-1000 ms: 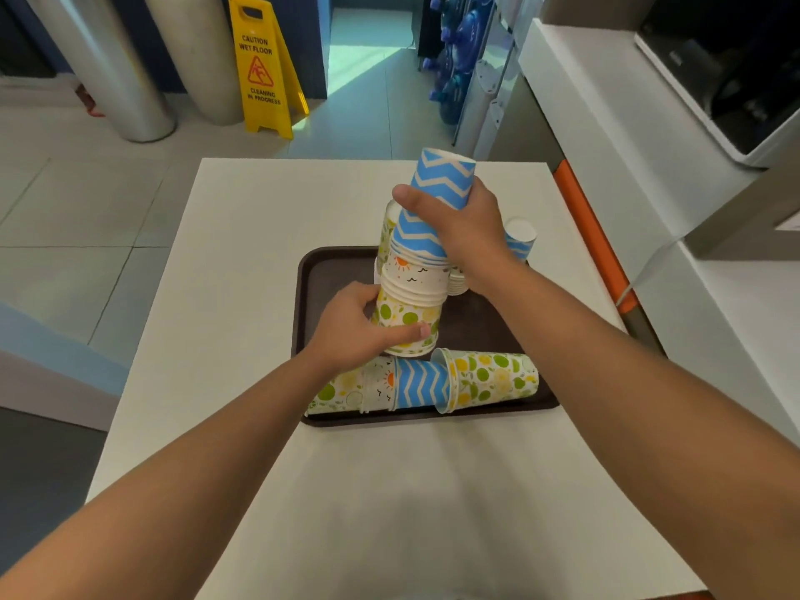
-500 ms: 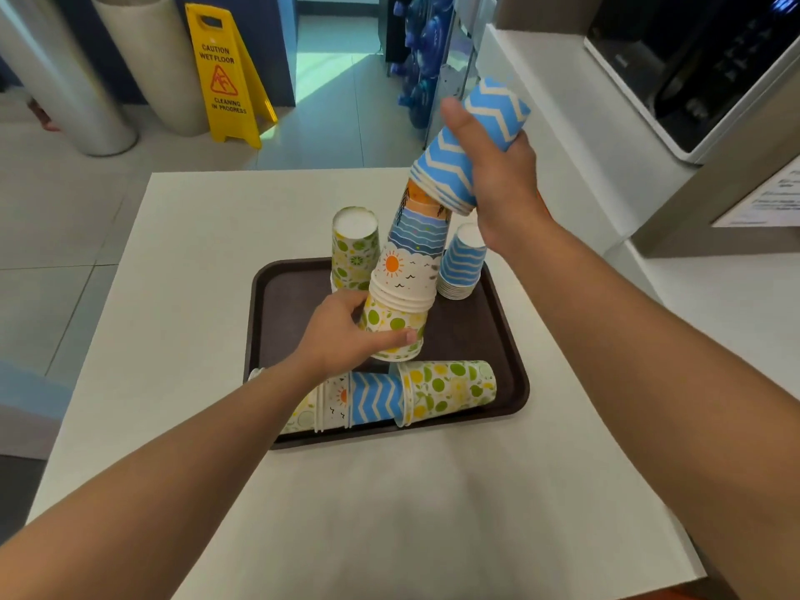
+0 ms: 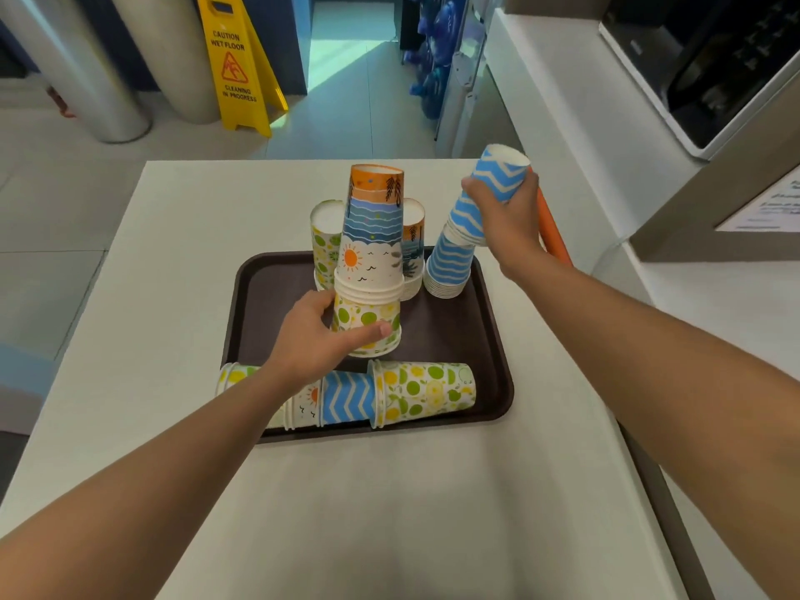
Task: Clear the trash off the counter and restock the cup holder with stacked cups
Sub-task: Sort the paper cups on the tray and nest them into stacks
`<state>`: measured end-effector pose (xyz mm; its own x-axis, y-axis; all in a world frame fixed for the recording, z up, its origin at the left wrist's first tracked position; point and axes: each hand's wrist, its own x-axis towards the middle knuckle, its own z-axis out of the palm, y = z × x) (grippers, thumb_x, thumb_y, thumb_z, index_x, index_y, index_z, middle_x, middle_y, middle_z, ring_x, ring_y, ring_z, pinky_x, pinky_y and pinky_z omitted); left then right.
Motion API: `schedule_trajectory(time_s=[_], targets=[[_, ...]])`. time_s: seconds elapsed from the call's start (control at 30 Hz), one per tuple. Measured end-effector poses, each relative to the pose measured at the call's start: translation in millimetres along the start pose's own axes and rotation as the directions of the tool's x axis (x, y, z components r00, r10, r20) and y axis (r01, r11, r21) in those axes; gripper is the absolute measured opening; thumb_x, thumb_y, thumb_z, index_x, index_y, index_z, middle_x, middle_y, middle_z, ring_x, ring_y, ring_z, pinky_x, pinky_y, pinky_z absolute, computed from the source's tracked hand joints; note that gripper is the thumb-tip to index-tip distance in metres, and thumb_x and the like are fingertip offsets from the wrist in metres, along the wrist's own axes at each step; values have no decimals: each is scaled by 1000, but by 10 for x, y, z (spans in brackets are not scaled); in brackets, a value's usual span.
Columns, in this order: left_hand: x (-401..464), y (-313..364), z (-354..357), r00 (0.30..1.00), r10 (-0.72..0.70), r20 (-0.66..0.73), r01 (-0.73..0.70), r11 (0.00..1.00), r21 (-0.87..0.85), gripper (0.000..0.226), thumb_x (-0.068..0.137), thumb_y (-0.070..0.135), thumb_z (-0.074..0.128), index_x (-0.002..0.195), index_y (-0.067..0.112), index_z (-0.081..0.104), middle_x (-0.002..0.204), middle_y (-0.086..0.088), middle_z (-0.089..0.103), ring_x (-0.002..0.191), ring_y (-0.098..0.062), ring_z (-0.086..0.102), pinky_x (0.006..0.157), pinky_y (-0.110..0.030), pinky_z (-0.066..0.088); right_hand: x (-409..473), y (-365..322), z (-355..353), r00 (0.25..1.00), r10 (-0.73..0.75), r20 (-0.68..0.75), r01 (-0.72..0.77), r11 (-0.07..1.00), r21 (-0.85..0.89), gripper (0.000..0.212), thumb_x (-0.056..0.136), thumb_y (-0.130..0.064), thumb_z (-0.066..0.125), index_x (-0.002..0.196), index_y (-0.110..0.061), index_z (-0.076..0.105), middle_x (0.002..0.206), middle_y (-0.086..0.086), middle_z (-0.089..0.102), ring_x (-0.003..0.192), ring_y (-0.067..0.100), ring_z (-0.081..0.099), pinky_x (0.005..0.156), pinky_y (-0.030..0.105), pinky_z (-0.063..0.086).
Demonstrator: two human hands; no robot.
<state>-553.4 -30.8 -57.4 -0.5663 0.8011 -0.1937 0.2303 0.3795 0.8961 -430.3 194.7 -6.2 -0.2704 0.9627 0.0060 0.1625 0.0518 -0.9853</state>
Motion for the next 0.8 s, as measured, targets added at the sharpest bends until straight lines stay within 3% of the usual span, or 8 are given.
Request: schedule_trajectory(time_s=[0.17, 0.3, 0.37, 0.47, 0.57, 0.63, 0.73, 0.8], targets=[[-55, -53, -17, 997, -58, -59, 57, 998, -6, 37, 65, 48, 88, 92, 34, 66, 102, 6, 70, 96, -10, 67, 89, -40, 57, 79, 382, 89, 995, 6, 104, 9, 990, -144, 62, 85, -18, 70, 132, -13, 30, 121, 1, 52, 104, 13, 59, 92, 30, 50], [-83, -11, -7, 996, -48, -80, 46, 999, -20, 32, 67, 42, 88, 87, 37, 63, 98, 8, 72, 94, -8, 68, 88, -38, 58, 51, 636, 48, 966, 118, 230, -44, 952, -303, 77, 81, -23, 77, 139, -13, 28, 137, 6, 49, 124, 24, 52, 103, 37, 46], [-72, -3, 7, 994, -57, -88, 56, 998, -17, 34, 67, 44, 88, 88, 39, 61, 102, 7, 70, 96, -9, 67, 89, -37, 57, 13, 694, 31, 963, 162, 214, -66, 916, -397, 97, 77, -20, 81, 149, -14, 17, 152, 8, 34, 139, 27, 37, 113, 40, 35], [-50, 2, 37, 994, -66, -86, 63, 997, -32, 38, 65, 48, 88, 89, 40, 60, 107, 4, 69, 98, -11, 67, 89, -39, 57, -131, 576, 69, 994, -80, 72, 102, 911, -399, 98, 77, -11, 76, 152, -16, 12, 159, 6, 19, 147, 24, 18, 120, 42, 22], [-59, 47, 97, 996, -57, -74, 53, 997, -47, 36, 67, 42, 88, 89, 39, 59, 104, 6, 68, 95, -6, 65, 83, -30, 56, -360, 286, 155, 930, -366, 29, 361, 897, -257, 56, 79, -14, 62, 132, -13, 45, 135, 4, 49, 127, 18, 42, 106, 31, 38], [-66, 108, 148, 997, -39, -61, 36, 998, -45, 34, 70, 39, 87, 87, 39, 59, 100, 11, 68, 92, -2, 64, 78, -22, 53, -518, 106, 233, 897, -427, 112, 442, 869, -224, 38, 82, -29, 57, 115, -10, 57, 115, 3, 60, 110, 15, 52, 91, 25, 45], [-67, 196, 199, 1000, -15, -17, 14, 998, -62, 30, 71, 36, 88, 86, 39, 62, 87, 16, 72, 85, 1, 68, 76, -20, 54, -661, -58, 343, 932, -268, 245, 307, 943, -133, 58, 78, -52, 68, 120, -14, 53, 113, -4, 59, 101, 7, 58, 79, 7, 45], [-63, 250, 226, 1000, 3, 14, -2, 998, -68, 27, 71, 35, 88, 86, 36, 65, 87, 20, 73, 82, 3, 69, 76, -21, 56, -670, -91, 392, 949, -103, 299, 136, 986, -92, 70, 72, -52, 78, 125, -19, 48, 110, -12, 58, 96, -1, 59, 72, 6, 46]])
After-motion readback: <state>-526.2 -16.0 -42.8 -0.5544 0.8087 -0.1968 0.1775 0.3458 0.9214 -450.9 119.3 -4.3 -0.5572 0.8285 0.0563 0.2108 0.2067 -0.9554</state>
